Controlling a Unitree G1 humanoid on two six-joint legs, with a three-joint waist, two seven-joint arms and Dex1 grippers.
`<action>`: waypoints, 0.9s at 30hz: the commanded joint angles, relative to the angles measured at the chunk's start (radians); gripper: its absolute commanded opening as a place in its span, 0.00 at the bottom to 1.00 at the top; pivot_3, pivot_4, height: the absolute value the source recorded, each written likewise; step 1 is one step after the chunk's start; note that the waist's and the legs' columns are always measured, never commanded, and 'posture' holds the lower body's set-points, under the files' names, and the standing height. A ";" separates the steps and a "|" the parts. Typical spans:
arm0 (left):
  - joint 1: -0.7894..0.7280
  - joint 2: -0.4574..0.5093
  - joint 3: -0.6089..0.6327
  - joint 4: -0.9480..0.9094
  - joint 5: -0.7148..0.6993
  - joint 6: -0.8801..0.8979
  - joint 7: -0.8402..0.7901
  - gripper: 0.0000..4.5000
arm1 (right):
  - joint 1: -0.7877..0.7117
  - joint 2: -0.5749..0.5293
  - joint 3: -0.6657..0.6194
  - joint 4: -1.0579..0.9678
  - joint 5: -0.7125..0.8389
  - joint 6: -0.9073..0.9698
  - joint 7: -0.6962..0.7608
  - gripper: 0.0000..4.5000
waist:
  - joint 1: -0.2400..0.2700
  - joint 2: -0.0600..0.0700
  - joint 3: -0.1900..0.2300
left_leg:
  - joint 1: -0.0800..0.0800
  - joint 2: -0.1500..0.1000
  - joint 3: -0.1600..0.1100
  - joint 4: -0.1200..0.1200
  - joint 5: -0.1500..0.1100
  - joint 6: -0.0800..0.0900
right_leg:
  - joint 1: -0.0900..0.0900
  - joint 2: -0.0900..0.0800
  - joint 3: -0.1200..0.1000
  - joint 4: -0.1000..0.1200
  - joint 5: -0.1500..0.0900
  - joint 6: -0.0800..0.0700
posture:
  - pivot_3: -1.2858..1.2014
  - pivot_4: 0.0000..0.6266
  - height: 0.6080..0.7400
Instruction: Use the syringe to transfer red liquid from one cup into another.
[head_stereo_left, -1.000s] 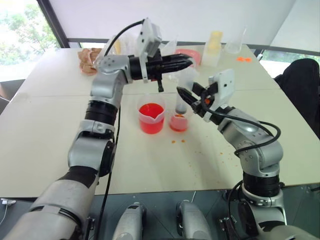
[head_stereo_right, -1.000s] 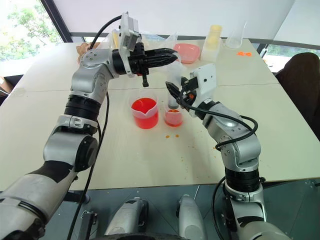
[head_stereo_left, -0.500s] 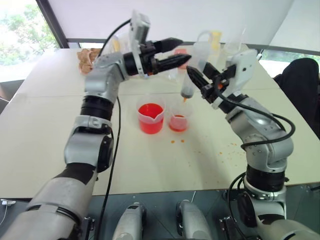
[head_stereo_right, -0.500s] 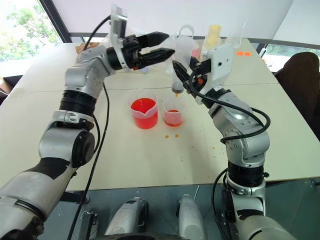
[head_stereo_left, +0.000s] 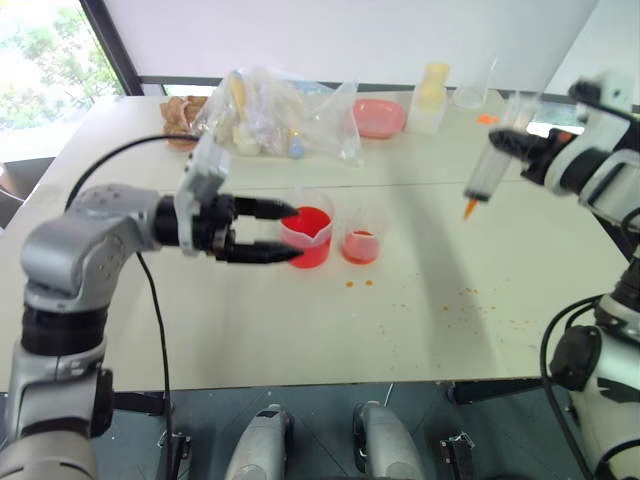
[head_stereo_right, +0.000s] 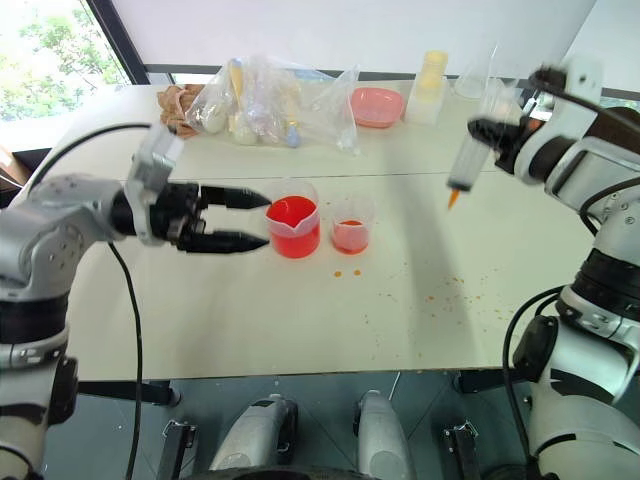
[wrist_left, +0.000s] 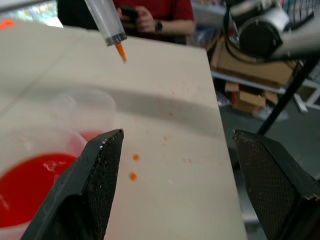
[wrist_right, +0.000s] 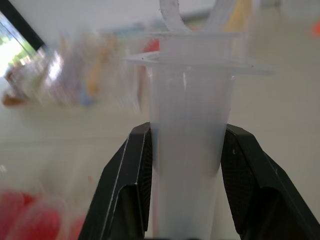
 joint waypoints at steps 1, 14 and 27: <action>0.068 -0.001 0.023 -0.084 -0.023 -0.008 0.073 0.80 | 0.006 0.000 0.012 0.063 0.013 0.096 0.057 0.32 | -0.001 0.000 0.000 | 0.000 0.000 0.000 0.000 0.000 0.000 | 0.000 0.000 0.000 0.000 0.000 0.000 | 0.52 0.24 1.00; 0.216 0.005 -0.005 -0.138 0.018 -0.081 0.217 0.81 | -0.004 0.035 0.190 0.276 -0.110 0.052 0.152 0.43 | 0.001 0.000 0.000 | 0.000 0.000 0.002 0.000 0.000 0.001 | 0.001 0.001 -0.001 -0.002 0.002 0.004 | 0.52 0.24 1.00; 0.215 -0.007 0.091 -0.086 -0.075 -0.031 0.296 0.81 | 0.091 -0.037 0.234 0.124 -0.106 -0.039 0.334 0.99 | 0.002 0.000 0.000 | 0.000 0.000 0.001 0.000 -0.001 0.001 | 0.001 0.001 -0.001 -0.002 0.002 0.004 | 0.52 0.24 1.00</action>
